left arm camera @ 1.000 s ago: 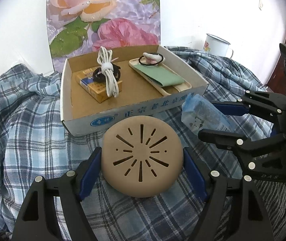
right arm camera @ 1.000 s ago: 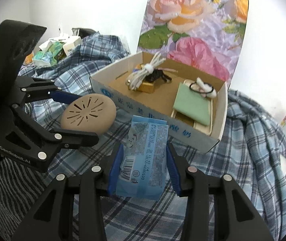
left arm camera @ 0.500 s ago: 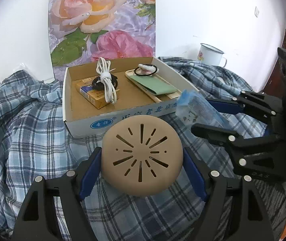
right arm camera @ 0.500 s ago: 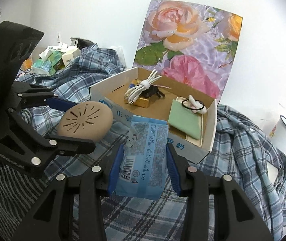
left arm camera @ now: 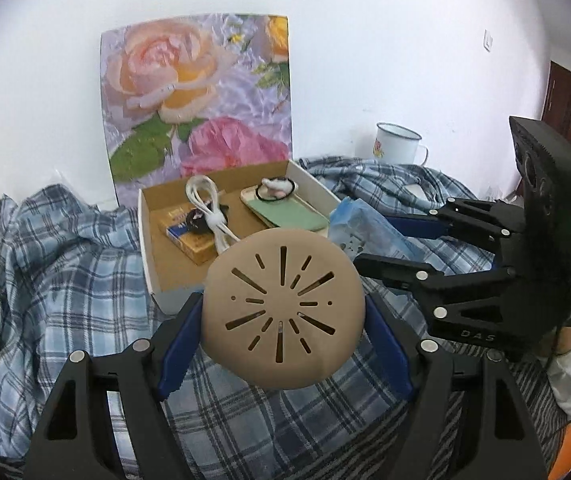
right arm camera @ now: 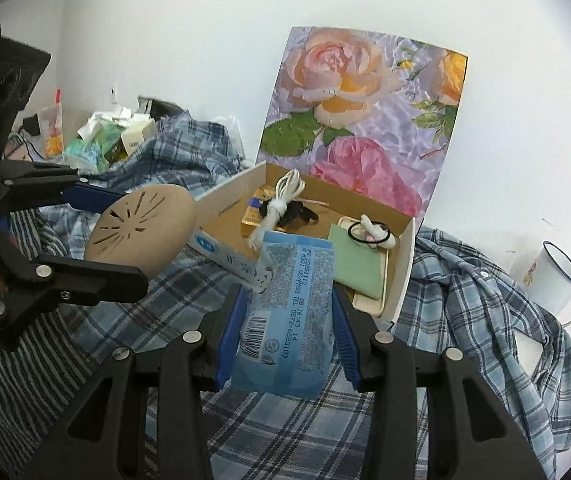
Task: Organize soft objects
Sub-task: 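Lift the beige disc and blue packet and carry both over the box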
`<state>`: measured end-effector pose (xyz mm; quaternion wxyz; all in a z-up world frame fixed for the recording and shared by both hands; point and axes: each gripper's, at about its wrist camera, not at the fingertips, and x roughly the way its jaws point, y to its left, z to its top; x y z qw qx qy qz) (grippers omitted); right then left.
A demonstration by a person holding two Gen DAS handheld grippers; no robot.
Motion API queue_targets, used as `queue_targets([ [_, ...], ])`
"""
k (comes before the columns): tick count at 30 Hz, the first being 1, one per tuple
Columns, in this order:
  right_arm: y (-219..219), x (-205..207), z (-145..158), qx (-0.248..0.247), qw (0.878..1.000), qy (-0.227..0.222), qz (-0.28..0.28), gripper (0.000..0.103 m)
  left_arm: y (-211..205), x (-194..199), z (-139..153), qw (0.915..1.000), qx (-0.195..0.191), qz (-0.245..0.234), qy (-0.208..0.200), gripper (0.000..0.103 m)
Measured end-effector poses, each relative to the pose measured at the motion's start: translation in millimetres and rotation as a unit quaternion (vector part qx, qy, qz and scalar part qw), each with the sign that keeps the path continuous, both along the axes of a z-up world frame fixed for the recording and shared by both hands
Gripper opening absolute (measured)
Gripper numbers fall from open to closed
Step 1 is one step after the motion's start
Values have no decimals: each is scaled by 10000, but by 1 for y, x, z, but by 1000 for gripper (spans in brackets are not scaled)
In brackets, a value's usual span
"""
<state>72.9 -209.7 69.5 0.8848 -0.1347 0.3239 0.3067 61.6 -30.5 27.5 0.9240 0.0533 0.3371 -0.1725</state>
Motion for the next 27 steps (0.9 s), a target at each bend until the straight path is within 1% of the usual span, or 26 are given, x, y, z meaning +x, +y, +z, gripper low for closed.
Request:
queue_targets([
  [4,-5,-3,14,164,9998,-105,-36,42,2,-5,7,9999,-11,48,-156,80],
  [7,-6,-9,32,248,9992,-306,-61,42,3,-9,17,9995,-27,74,-303,80],
  [13,-7,-18,70,335,9966,-747,-94,42,4,-22,53,9970,-73,116,-761,80],
  [17,-7,-18,89,384,9950,-906,-137,42,6,-27,76,9947,-83,146,-1015,80],
  [22,-8,-17,123,520,9904,-1268,-161,42,8,-32,111,9897,-3,210,-1415,80],
  [27,-13,-16,164,725,9821,-1724,-235,42,8,-41,149,9802,-1,318,-1954,80],
])
